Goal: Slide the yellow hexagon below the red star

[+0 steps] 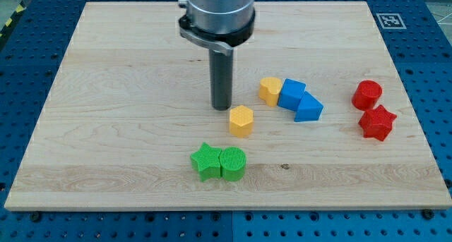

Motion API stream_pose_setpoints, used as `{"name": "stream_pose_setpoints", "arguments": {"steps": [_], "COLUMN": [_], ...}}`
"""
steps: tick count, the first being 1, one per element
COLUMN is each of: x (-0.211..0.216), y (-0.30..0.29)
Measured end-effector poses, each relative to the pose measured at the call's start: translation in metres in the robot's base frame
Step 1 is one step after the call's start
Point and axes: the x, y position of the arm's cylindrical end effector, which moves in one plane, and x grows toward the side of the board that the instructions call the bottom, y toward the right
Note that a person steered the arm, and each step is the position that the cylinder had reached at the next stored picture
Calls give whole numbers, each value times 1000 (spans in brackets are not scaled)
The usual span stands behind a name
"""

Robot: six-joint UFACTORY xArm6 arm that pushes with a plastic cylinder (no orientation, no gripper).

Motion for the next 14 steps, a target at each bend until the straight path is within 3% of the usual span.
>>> {"name": "stream_pose_setpoints", "arguments": {"steps": [3,5,7,10,14], "x": [34,37,64,77,73], "y": [52,0,46,160,180]}}
